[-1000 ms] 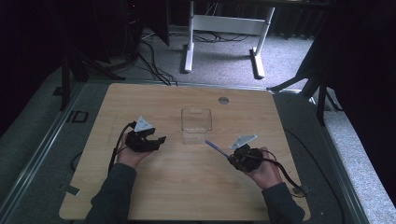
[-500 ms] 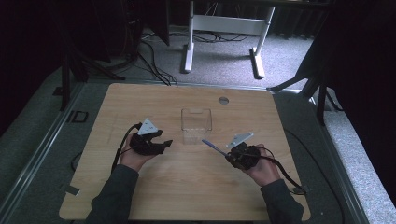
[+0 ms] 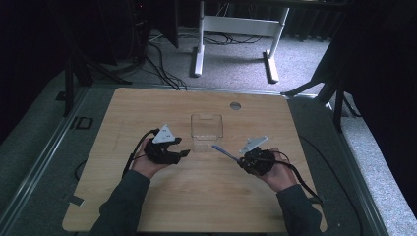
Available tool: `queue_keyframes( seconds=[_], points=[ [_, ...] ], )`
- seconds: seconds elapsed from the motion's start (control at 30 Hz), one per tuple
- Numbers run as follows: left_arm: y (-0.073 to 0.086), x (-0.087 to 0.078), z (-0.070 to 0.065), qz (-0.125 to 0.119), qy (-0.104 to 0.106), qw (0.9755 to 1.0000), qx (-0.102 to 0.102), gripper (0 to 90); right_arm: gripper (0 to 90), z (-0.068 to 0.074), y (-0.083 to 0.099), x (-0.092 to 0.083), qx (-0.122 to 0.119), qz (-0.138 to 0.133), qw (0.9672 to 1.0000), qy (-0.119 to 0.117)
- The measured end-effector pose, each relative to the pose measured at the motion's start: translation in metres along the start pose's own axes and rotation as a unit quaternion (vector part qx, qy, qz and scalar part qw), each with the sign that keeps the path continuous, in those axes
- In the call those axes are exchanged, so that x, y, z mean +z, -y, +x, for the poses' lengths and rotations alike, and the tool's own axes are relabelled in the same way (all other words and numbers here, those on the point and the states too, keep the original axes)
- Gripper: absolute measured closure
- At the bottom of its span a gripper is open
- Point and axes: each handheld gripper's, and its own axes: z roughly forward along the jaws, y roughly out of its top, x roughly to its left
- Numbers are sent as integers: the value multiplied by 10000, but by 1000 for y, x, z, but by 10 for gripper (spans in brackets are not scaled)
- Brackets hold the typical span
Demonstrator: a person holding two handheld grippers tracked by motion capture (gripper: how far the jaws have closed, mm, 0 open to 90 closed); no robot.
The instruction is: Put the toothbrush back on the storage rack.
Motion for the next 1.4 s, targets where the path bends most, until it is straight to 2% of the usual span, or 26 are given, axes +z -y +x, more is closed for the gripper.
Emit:
queue_keyframes(
  seconds=[0.2, 0.37, 0.57, 0.8, 0.97, 1.4],
  points=[
    [-2, 1, -4, 5, 318, 9993, 191, 433, 799, -1, 0, 1, -168, 40, 9998, -45],
    [-2, 1, -9, -17, 676, 9972, 328, 434, 799, 1, 1, 1, -250, 39, 9996, -89],
    [-1, 6, -16, 122, 947, 9944, 463, 449, 799, 3, 1, 1, -362, 35, 9991, -197],
    [-1, 10, -22, 222, 979, 9926, 679, 464, 799, 6, 1, 1, -457, 63, 9985, -282],
    [0, 13, -25, 300, 1059, 9901, 869, 466, 799, 8, 2, 1, -555, 48, 9979, -341],
    [-4, 26, -32, 426, 1383, 9849, 953, 477, 799, 13, 2, 2, -737, 16, 9959, -525]
  ],
)
